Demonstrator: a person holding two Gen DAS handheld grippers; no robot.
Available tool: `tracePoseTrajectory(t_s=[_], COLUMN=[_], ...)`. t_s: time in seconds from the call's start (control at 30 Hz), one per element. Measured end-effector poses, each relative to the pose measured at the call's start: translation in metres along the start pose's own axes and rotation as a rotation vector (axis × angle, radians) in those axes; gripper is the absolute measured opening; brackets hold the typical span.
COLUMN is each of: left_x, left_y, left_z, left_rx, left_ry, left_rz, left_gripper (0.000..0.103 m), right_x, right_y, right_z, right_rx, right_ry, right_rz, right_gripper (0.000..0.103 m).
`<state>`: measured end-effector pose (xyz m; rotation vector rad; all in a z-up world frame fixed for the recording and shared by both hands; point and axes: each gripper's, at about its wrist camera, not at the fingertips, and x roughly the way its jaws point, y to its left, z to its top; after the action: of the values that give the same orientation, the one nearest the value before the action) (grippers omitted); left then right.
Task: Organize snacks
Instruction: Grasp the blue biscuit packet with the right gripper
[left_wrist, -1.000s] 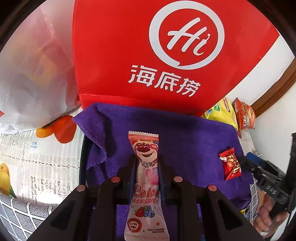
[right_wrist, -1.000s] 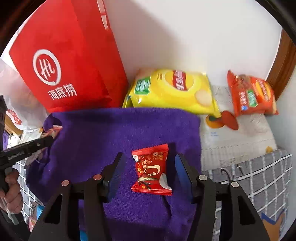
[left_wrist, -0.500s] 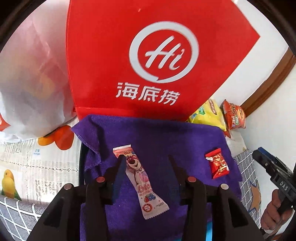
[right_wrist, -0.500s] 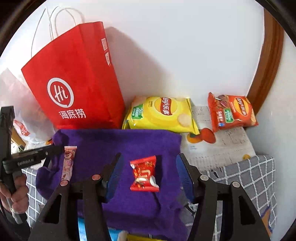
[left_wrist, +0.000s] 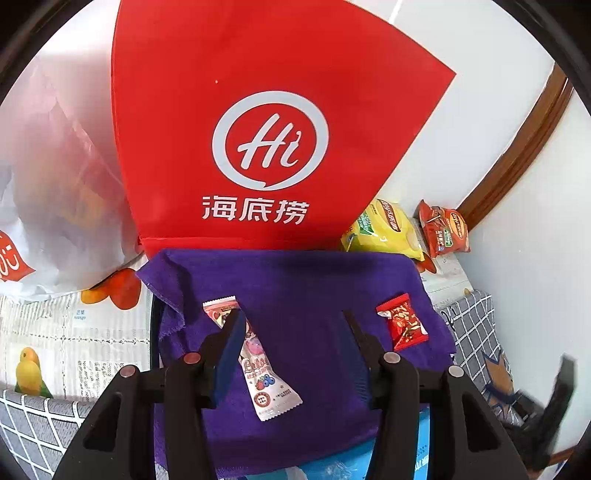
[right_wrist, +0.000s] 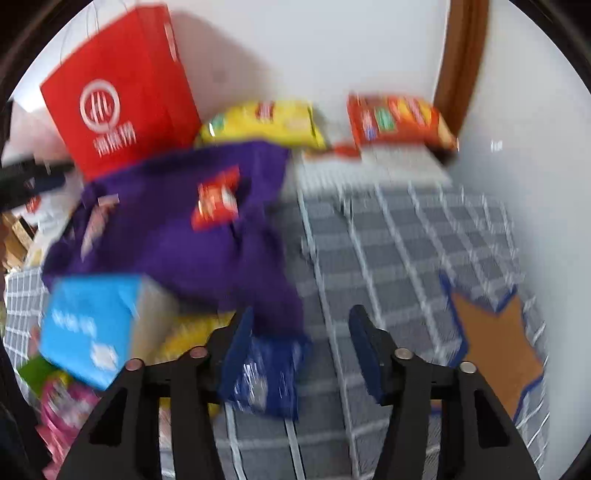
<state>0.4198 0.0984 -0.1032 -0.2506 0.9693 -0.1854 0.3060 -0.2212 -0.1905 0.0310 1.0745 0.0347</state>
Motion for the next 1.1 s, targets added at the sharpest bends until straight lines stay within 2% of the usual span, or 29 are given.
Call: tracePoseTrajectory(t_s=[0.1, 0.17, 0.3, 0.33, 0.37, 0.4, 0.57, 0.67, 0.73, 0.77, 0.83, 0.9, 0.97, 1.07, 1.1], left_x=[-0.005, -0.010, -0.015, -0.016, -0.016, -0.017, -0.020, -0.021, -0.022, -0.022, -0.022, -0.024, -0.024, -0.023, -0.022], left_y=[-0.001, -0.001, 0.001, 0.001, 0.002, 0.002, 0.002, 0.001, 0.000, 0.000, -0.001, -0.002, -0.002, -0.002, -0.002], left_z=[0.001, 0.001, 0.002, 0.002, 0.002, 0.003, 0.002, 0.001, 0.001, 0.001, 0.000, 0.001, 0.001, 0.001, 0.001], left_rx=[-0.003, 0.001, -0.004, -0.005, -0.006, -0.007, -0.008, -0.005, -0.003, -0.003, 0.003, 0.006, 0.009, 0.007, 0.006], left_ry=[0.000, -0.009, -0.017, -0.016, -0.016, -0.018, -0.022, -0.020, -0.022, -0.022, -0.022, -0.026, -0.029, -0.026, -0.024], left_rz=[-0.018, -0.016, -0.019, -0.021, -0.020, -0.017, -0.013, -0.015, -0.013, -0.015, -0.013, -0.012, -0.010, -0.002, 0.002], left_gripper=[0.049, 0.050, 0.052, 0.052, 0.052, 0.052, 0.052, 0.052, 0.052, 0.052, 0.052, 0.052, 0.052, 0.052, 0.052], right_x=[0.013, 0.018, 0.025, 0.027, 0.025, 0.023, -0.001, -0.017, -0.021, -0.022, -0.025, -0.031, -0.040, -0.044, -0.041], right_y=[0.003, 0.009, 0.017, 0.017, 0.017, 0.017, 0.009, 0.003, 0.005, 0.007, 0.009, 0.007, 0.000, -0.001, 0.000], right_z=[-0.019, -0.024, -0.028, -0.029, -0.030, -0.031, -0.047, -0.064, -0.077, -0.082, -0.089, -0.092, -0.093, -0.089, -0.088], right_rx=[-0.008, -0.017, -0.027, -0.026, -0.033, -0.047, -0.060, -0.059, -0.071, -0.081, -0.102, -0.106, -0.072, -0.049, -0.043], right_ry=[0.047, 0.049, 0.011, -0.001, -0.010, -0.012, -0.007, 0.012, 0.052, 0.054, 0.030, 0.005, -0.034, -0.053, -0.050], right_rz=[0.044, 0.059, 0.016, 0.016, 0.022, 0.036, 0.033, 0.115, 0.215, 0.223, 0.151, 0.076, 0.065, 0.079, 0.072], right_gripper=[0.049, 0.049, 0.052, 0.048, 0.034, 0.026, 0.023, 0.019, 0.019, 0.019, 0.026, 0.047, 0.048, 0.065, 0.066])
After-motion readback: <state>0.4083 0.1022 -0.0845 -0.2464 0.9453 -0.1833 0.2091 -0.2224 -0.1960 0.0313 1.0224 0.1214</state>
